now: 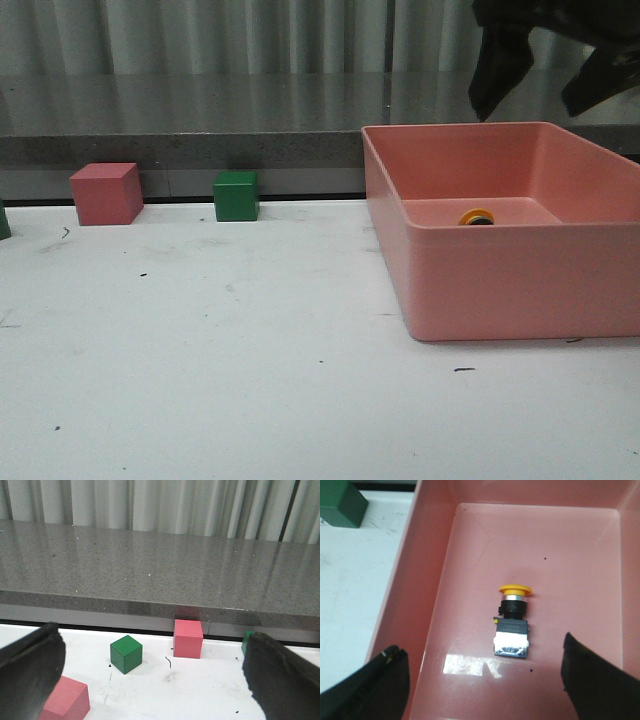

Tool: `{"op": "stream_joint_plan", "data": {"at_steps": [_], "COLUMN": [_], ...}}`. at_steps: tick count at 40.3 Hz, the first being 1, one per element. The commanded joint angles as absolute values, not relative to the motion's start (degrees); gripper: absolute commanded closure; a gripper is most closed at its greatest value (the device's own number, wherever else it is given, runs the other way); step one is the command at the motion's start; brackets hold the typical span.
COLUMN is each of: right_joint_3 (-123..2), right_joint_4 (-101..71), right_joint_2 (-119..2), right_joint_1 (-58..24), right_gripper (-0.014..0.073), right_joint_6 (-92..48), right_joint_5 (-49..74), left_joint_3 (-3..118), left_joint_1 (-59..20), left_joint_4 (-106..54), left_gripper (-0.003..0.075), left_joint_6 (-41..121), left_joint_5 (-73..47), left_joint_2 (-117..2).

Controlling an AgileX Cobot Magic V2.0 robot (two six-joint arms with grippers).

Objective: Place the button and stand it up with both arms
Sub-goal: 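Lower the right gripper into the pink bin around the yellow button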

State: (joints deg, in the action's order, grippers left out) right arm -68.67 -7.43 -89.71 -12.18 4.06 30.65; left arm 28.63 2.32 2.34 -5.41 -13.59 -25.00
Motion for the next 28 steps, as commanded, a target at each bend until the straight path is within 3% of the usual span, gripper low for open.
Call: {"op": "stream_joint_plan", "data": {"at_steps": [1, 15, 25, 28], "right_joint_3": [-76.8, -94.3, -95.6, -95.6], "right_joint_4": [-7.4, -7.4, -7.4, -7.4], "right_joint_2": [-94.2, -114.8, -119.0, -119.0], "right_joint_1": [-10.9, -8.9, -9.3, -9.3], "right_gripper": [-0.0027, 0.0001, 0.0018, 0.0074], "right_joint_6": [4.4, 7.4, 7.4, 7.4], "right_joint_5": [33.1, 45.2, 47.7, 47.9], "left_joint_3": [30.7, 30.7, 30.7, 30.7], "left_joint_1": [2.5, 2.5, 2.5, 2.5], "left_joint_4": [1.9, 1.9, 1.9, 1.9], "left_gripper": [0.0027, 0.0027, 0.0028, 0.0027], "left_joint_6": [-5.9, -5.9, -5.9, -5.9], "left_joint_5": [-9.2, -9.2, -9.2, -9.2], "left_joint_2": [-25.7, -25.7, -25.7, -25.7]}}
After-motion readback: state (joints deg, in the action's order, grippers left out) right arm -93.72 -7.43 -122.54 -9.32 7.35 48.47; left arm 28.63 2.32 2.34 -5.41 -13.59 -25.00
